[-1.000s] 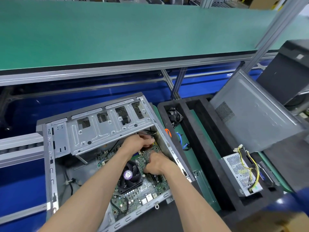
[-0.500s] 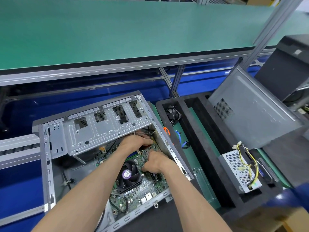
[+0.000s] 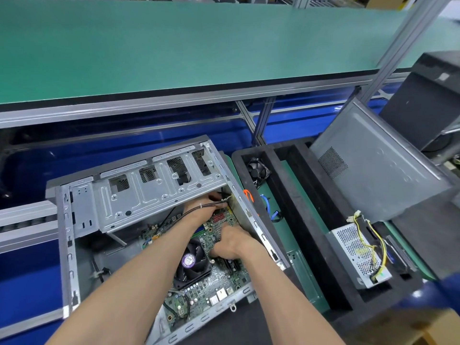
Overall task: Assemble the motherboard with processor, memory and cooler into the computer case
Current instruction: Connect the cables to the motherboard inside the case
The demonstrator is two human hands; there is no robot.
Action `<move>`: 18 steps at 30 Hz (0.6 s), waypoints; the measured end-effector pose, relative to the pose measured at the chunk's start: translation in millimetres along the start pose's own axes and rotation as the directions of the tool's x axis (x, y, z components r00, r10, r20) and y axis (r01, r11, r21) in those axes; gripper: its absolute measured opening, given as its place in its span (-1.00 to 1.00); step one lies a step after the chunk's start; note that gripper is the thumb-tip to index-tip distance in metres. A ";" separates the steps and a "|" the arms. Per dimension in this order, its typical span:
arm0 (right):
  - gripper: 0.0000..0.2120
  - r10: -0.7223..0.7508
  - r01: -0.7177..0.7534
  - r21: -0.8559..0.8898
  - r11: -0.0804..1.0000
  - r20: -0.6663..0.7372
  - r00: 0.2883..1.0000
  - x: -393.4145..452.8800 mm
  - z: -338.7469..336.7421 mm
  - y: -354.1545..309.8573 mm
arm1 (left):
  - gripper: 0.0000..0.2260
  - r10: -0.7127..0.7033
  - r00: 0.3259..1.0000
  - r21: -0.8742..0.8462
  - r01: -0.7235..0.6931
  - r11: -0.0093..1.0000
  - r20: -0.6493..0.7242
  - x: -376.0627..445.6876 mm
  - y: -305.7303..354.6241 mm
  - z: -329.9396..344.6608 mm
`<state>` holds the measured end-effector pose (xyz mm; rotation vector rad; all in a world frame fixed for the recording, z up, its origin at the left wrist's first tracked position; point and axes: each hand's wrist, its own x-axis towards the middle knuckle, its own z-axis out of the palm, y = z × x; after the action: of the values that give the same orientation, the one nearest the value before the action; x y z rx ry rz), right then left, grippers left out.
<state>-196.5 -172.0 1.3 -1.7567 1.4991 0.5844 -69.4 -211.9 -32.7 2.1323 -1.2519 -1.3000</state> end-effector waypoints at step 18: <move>-0.28 -0.007 0.007 0.007 1.000 -0.026 1.000 -0.7 -1.1 -0.5 | -0.79 0.154 0.980 -0.219 -0.179 0.959 -0.125 17.0 -6.1 11.3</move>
<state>-196.2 -172.4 2.6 -1.7690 1.5104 0.5542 -72.6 -220.9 -51.8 1.8670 -1.1492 -1.1804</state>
